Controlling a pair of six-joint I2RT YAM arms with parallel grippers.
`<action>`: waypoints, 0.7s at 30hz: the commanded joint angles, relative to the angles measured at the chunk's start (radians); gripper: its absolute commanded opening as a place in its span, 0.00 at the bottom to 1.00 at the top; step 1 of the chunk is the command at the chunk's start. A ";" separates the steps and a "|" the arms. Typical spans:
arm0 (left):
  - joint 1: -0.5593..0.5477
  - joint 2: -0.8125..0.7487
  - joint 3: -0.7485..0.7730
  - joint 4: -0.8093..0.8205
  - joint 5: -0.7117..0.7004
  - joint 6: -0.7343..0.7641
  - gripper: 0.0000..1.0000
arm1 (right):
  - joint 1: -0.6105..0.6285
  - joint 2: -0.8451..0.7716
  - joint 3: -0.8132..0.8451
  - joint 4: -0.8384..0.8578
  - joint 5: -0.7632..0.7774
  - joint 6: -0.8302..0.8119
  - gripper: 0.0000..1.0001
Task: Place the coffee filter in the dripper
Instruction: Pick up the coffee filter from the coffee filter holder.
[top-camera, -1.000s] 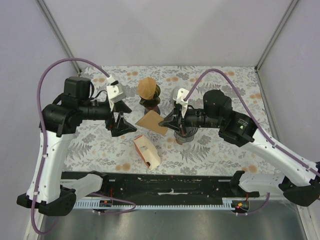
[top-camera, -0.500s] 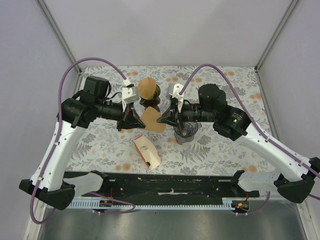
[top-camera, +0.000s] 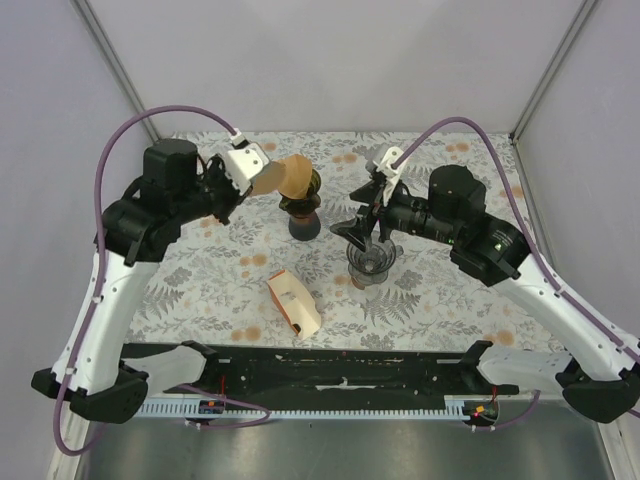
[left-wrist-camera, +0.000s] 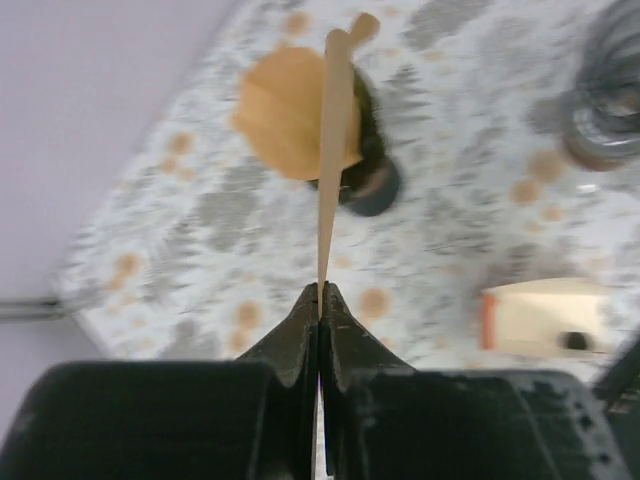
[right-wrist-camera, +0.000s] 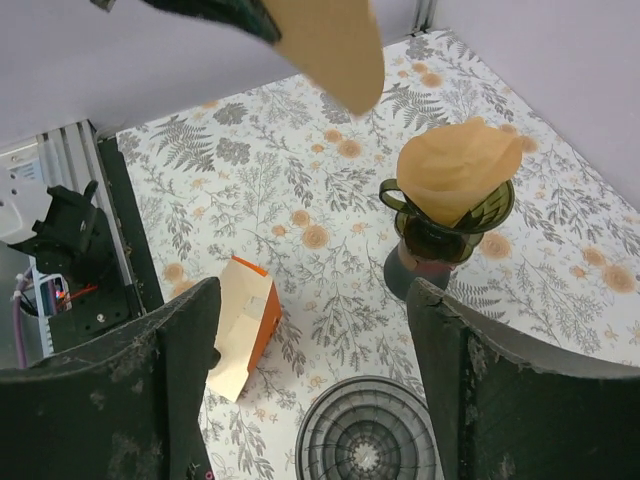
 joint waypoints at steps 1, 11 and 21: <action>-0.008 -0.095 0.004 0.189 -0.419 0.352 0.02 | -0.008 -0.016 0.021 0.025 0.064 0.079 0.82; -0.010 -0.599 -0.807 1.365 -0.337 1.242 0.02 | -0.006 0.110 0.189 0.024 -0.032 0.211 0.81; -0.010 -0.675 -1.093 1.777 -0.112 1.539 0.02 | 0.063 0.209 0.195 0.287 -0.239 0.369 0.84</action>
